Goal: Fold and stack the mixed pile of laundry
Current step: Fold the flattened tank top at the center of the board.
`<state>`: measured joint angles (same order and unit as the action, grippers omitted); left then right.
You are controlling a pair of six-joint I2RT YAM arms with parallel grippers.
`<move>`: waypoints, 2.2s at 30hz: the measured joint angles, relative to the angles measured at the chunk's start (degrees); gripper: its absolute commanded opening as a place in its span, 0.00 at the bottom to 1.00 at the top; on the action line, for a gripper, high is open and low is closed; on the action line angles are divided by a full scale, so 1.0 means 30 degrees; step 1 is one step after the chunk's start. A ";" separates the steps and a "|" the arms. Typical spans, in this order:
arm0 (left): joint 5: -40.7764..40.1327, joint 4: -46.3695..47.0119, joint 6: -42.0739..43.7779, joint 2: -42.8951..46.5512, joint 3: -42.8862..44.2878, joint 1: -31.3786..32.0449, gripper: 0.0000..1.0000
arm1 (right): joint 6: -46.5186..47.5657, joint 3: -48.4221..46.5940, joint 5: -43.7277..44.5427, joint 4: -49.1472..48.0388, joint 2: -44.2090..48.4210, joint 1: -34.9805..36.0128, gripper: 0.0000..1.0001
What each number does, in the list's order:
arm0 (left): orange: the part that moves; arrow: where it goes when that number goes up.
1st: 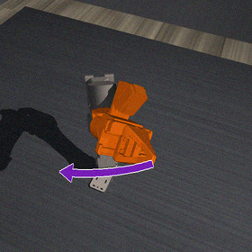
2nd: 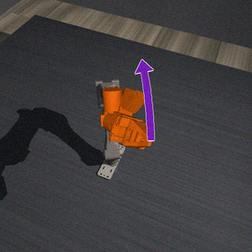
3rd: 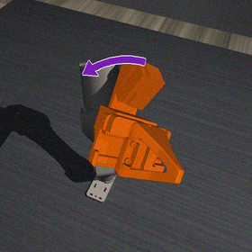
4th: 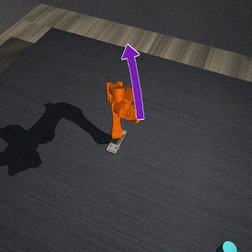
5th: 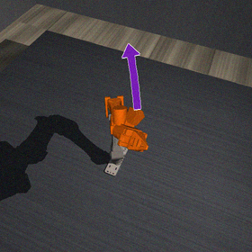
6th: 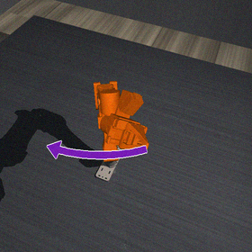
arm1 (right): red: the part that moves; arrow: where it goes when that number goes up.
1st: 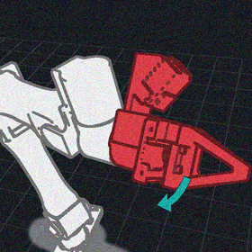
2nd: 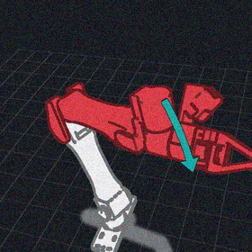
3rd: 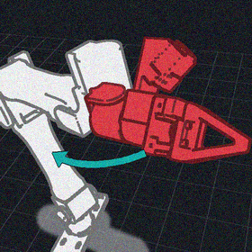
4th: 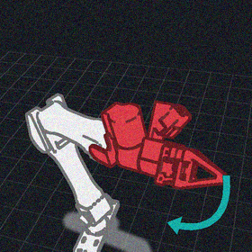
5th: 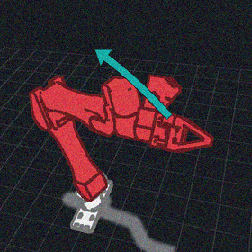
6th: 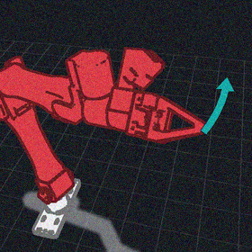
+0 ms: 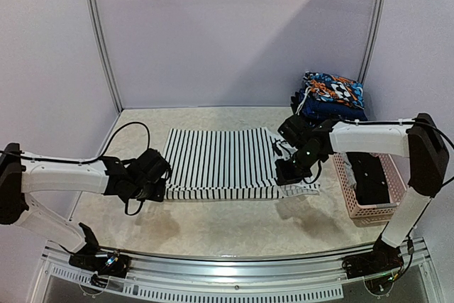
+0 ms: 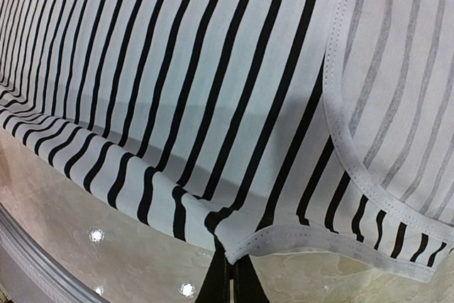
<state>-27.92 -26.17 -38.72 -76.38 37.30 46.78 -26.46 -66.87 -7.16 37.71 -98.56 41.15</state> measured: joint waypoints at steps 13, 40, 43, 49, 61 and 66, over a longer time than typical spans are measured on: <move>0.0044 0.1078 0.1253 -0.1625 0.1064 -0.1246 0.00 | 0.0962 -0.1902 -0.0029 0.0561 -0.1501 -0.0882 0.00; -0.0488 0.2412 0.2011 -0.3636 0.1931 -0.1858 0.00 | 0.1137 -0.2849 0.0160 0.0641 -0.3009 -0.1333 0.00; -0.0517 0.2463 0.2040 -0.3687 0.1953 -0.1989 0.00 | 0.1144 -0.3053 0.0262 0.0641 -0.3060 -0.1355 0.00; -0.0510 0.2667 0.2062 -0.4095 0.2011 -0.2280 0.00 | 0.1144 -0.3264 0.0306 0.0627 -0.3300 -0.1384 0.00; -0.0554 0.2776 0.2324 -0.4401 0.2302 -0.2470 0.00 | 0.1144 -0.3628 0.0576 0.0699 -0.3730 -0.1472 0.00; -0.0546 0.2922 0.2419 -0.4452 0.2339 -0.2667 0.00 | 0.1151 -0.3767 0.0707 0.0685 -0.3810 -0.1494 0.00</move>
<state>-29.56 -17.41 -31.46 -89.73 44.31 38.79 -23.00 -78.17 -5.04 39.77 -110.00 36.67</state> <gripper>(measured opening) 0.011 0.010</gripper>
